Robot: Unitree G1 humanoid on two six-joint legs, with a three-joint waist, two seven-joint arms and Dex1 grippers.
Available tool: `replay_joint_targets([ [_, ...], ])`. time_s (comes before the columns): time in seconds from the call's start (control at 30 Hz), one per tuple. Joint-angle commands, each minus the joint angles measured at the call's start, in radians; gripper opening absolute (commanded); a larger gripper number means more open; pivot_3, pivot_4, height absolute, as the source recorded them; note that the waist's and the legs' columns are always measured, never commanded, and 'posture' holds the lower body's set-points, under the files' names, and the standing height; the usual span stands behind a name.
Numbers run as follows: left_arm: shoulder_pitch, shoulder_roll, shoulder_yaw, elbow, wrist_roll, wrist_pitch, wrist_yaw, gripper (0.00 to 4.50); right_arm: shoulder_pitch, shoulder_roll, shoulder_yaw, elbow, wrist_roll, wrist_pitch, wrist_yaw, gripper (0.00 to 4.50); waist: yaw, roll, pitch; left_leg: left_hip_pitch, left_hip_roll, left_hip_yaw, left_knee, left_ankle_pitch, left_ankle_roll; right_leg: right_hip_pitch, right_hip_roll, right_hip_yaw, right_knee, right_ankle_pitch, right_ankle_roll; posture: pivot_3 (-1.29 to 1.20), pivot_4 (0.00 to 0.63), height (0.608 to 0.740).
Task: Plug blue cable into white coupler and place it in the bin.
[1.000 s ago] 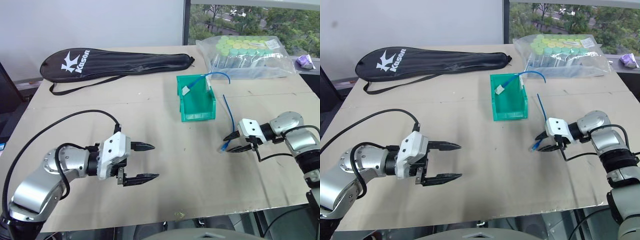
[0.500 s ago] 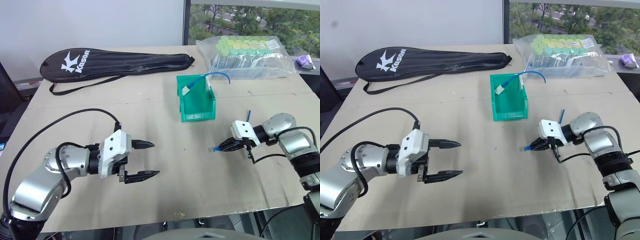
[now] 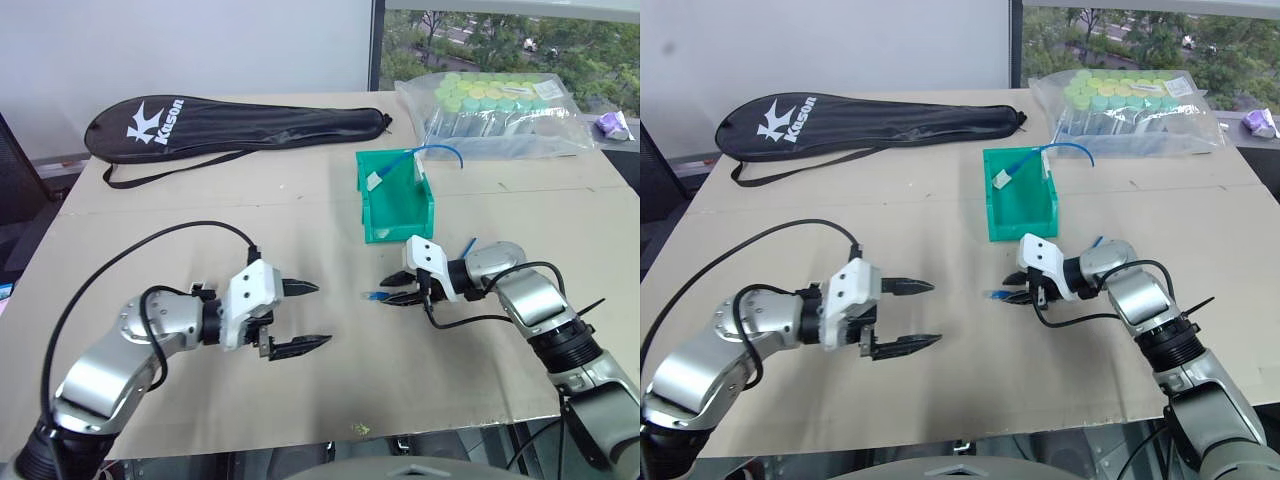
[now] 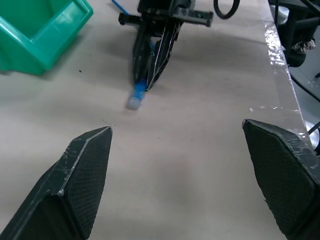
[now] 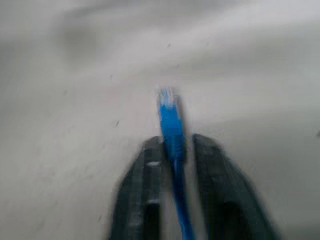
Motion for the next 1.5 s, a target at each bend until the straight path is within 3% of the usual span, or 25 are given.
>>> replay_joint_targets([
  [0.03,-0.065,0.002,-0.095,0.043,0.126,0.027,0.054,4.28,0.036,-0.037,-0.127,-0.130,0.124,0.059,0.000,2.71,0.007,0.000,0.000,0.000,0.000,0.000,0.000,0.000,0.000,0.000,0.000,0.000,0.000,0.000,0.000,0.00,0.150,0.740],
  [0.13,-0.148,-0.046,-0.199,0.097,0.221,0.013,0.080,4.28,0.163,-0.092,-0.248,-0.245,0.226,0.083,-0.006,4.06,0.015,0.000,0.000,-0.001,-0.003,-0.001,0.000,0.000,0.000,0.000,0.000,-0.001,0.000,0.002,0.004,0.00,0.150,0.740],
  [0.3,-0.237,-0.144,-0.311,0.170,0.280,0.009,0.071,4.28,0.403,-0.076,-0.398,-0.348,0.312,-0.002,-0.075,4.06,0.025,-0.002,-0.001,-0.002,-0.005,-0.003,0.000,0.000,0.000,0.001,0.000,-0.003,-0.002,0.002,0.004,0.00,0.150,0.740],
  [0.5,-0.331,-0.232,-0.377,0.329,0.318,-0.037,0.020,4.28,0.660,-0.084,-0.480,-0.377,0.313,-0.131,-0.096,4.06,0.021,-0.002,-0.002,0.000,-0.004,-0.005,0.000,0.000,0.001,0.002,0.002,-0.001,0.001,0.002,0.004,0.00,0.150,0.740],
  [0.73,-0.413,-0.301,-0.399,0.476,0.347,-0.099,-0.047,4.28,0.763,-0.069,-0.496,-0.396,0.304,-0.210,-0.177,4.06,0.023,-0.002,-0.003,0.000,-0.005,-0.007,0.008,0.000,0.001,0.005,0.001,-0.002,0.002,0.000,0.001,0.00,0.150,0.740],
  [0.83,-0.424,-0.321,-0.405,0.511,0.361,-0.119,-0.065,3.46,0.772,-0.064,-0.494,-0.402,0.301,-0.223,-0.211,4.19,0.025,-0.002,-0.003,0.000,-0.005,-0.008,0.010,0.000,0.001,0.006,0.001,-0.002,0.002,0.000,0.002,0.00,0.150,0.740],
  [0.93,-0.425,-0.341,-0.401,0.526,0.358,-0.118,-0.075,2.01,0.779,-0.063,-0.489,-0.401,0.298,-0.238,-0.235,4.19,0.025,-0.002,-0.003,-0.001,-0.005,-0.009,0.010,0.000,0.001,0.006,0.001,-0.002,0.002,0.001,0.002,0.00,0.150,0.740],
  [1.1,-0.420,-0.355,-0.399,0.540,0.364,-0.147,-0.089,0.07,0.789,-0.067,-0.472,-0.398,0.291,-0.254,-0.252,4.19,0.024,-0.002,-0.003,-0.002,-0.005,-0.010,0.010,0.000,0.001,0.006,0.001,-0.003,0.002,0.000,0.002,0.00,0.150,0.740],
  [1.33,-0.398,-0.382,-0.366,0.531,0.338,-0.178,-0.085,0.07,0.795,-0.056,-0.455,-0.401,0.341,-0.216,-0.260,4.19,0.024,-0.002,-0.003,-0.002,-0.005,-0.010,0.010,0.000,0.001,0.006,0.001,-0.003,0.002,0.000,0.002,0.00,0.150,0.740],
  [1.4,-0.387,-0.401,-0.332,0.506,0.283,-0.125,-0.082,0.07,0.803,-0.038,-0.460,-0.425,0.430,-0.132,-0.279,4.19,0.024,-0.002,-0.003,-0.002,-0.004,-0.010,0.010,0.000,0.001,0.006,0.001,-0.003,0.002,0.000,0.002,0.00,0.150,0.740],
  [1.5,-0.380,-0.456,-0.238,0.424,0.097,0.089,-0.063,0.07,0.818,-0.023,-0.474,-0.478,0.647,0.066,-0.325,4.19,0.023,-0.002,-0.003,-0.003,-0.001,-0.011,0.010,0.000,0.001,0.006,0.001,-0.004,0.002,0.000,0.002,0.00,0.150,0.740],
])
